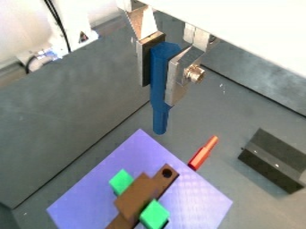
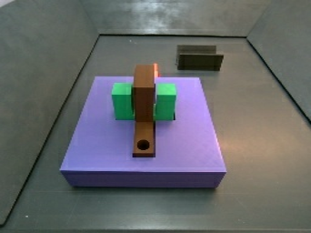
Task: Pick up the blue object. Move up. Move to above the board. Insert the blue object.
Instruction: Move to above the board, then insert the blue object.
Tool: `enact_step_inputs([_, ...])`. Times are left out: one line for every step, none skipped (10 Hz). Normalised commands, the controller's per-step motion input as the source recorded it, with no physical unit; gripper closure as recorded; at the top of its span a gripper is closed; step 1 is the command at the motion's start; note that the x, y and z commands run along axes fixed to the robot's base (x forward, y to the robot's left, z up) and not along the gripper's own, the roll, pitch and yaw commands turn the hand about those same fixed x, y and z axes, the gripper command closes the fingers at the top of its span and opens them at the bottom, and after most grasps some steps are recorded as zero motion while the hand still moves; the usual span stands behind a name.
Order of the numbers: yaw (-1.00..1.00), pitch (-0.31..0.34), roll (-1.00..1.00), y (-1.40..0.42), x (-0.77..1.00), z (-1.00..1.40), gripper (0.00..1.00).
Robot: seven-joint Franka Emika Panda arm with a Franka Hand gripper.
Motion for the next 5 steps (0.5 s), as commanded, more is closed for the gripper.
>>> enact_step_inputs([0.01,0.043,0.04,-0.21,0.17,0.07,1.00])
enact_step_inputs([0.00,0.003,0.00,0.00,0.00,0.00,1.00])
enact_step_inputs([0.00,0.004,-0.01,0.00,0.00,-0.01,1.00])
enact_step_inputs([0.00,0.007,0.00,0.00,0.00,-0.01,1.00])
enact_step_inputs([0.00,0.004,0.00,0.00,0.00,0.00,1.00])
